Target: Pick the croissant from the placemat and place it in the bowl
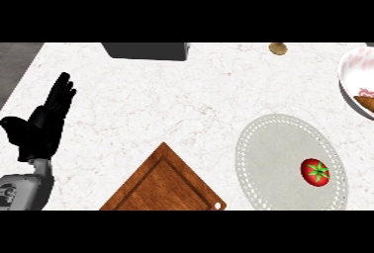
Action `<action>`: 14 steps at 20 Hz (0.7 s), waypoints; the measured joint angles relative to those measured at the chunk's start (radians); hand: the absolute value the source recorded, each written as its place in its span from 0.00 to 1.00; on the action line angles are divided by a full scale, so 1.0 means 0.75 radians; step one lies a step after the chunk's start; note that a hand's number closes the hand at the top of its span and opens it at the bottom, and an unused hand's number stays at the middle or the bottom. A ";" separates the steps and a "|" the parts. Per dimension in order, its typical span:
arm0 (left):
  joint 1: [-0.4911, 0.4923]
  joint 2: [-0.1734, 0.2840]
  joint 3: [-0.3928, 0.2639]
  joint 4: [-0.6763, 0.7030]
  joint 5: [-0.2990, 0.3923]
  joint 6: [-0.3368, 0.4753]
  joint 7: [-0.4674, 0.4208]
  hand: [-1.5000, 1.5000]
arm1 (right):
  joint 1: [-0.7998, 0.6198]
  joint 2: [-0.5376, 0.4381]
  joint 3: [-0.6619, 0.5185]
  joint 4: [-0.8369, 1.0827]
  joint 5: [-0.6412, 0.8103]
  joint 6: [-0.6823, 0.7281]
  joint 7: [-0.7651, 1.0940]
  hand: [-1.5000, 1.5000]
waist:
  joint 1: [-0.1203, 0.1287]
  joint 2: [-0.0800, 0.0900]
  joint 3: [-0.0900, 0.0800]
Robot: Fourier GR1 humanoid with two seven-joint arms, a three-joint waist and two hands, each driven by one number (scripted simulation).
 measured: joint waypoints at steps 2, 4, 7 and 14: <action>-0.001 0.000 0.007 0.000 0.001 0.003 0.000 0.50 | -0.005 -0.041 -0.075 0.033 -0.075 0.073 0.007 0.00 | -0.006 0.000 0.000; 0.000 -0.005 0.000 -0.012 -0.003 0.006 0.007 0.50 | 0.013 -0.094 -0.125 0.060 -0.124 0.144 0.017 0.00 | -0.008 0.002 0.000; -0.001 -0.013 0.001 -0.005 -0.003 0.006 -0.008 0.50 | 0.054 -0.165 -0.169 0.087 -0.167 0.238 0.030 0.00 | -0.010 0.008 0.002; 0.009 0.000 0.021 -0.023 0.008 0.000 0.001 0.50 | 0.172 -0.299 -0.234 0.108 -0.235 0.395 0.077 0.00 | -0.019 0.008 0.008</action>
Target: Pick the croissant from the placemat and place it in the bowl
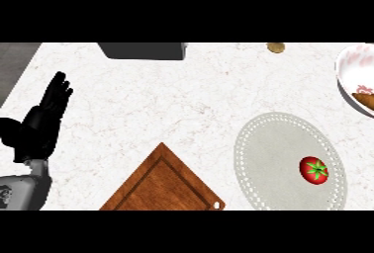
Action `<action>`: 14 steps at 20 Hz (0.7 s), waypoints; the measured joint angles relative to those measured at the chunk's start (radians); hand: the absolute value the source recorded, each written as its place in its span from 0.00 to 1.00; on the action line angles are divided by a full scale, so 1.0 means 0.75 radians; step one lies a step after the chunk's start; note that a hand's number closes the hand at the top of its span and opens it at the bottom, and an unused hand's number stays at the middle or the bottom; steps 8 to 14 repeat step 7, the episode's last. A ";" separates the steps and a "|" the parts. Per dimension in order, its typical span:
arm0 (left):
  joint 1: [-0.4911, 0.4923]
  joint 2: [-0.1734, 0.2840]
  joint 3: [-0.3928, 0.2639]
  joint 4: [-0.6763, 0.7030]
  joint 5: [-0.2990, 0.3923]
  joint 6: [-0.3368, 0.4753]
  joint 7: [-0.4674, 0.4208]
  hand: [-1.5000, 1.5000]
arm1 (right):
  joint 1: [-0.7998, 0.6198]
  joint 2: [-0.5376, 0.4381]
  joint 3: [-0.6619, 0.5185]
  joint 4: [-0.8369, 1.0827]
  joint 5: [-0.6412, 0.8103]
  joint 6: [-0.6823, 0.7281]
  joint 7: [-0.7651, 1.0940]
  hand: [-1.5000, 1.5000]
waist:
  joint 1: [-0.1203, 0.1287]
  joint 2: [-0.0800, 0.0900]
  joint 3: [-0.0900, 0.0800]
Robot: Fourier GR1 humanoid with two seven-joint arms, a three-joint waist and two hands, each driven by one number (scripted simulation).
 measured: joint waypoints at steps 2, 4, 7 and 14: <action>-0.004 0.006 0.006 0.004 0.006 -0.008 0.002 0.50 | 0.019 -0.016 -0.015 0.004 -0.018 0.041 0.030 0.00 | -0.004 0.001 0.001; 0.003 0.010 0.009 0.004 0.005 -0.009 0.002 0.50 | 0.032 -0.037 -0.038 0.003 -0.043 0.077 0.055 0.00 | -0.007 -0.001 0.003; 0.001 0.009 0.015 0.008 0.005 -0.006 0.000 0.50 | 0.057 -0.045 -0.063 -0.011 -0.074 0.119 0.080 0.00 | -0.014 -0.003 0.003; 0.001 0.009 0.015 0.008 0.005 -0.006 0.000 0.50 | 0.057 -0.045 -0.063 -0.011 -0.074 0.119 0.080 0.00 | -0.014 -0.003 0.003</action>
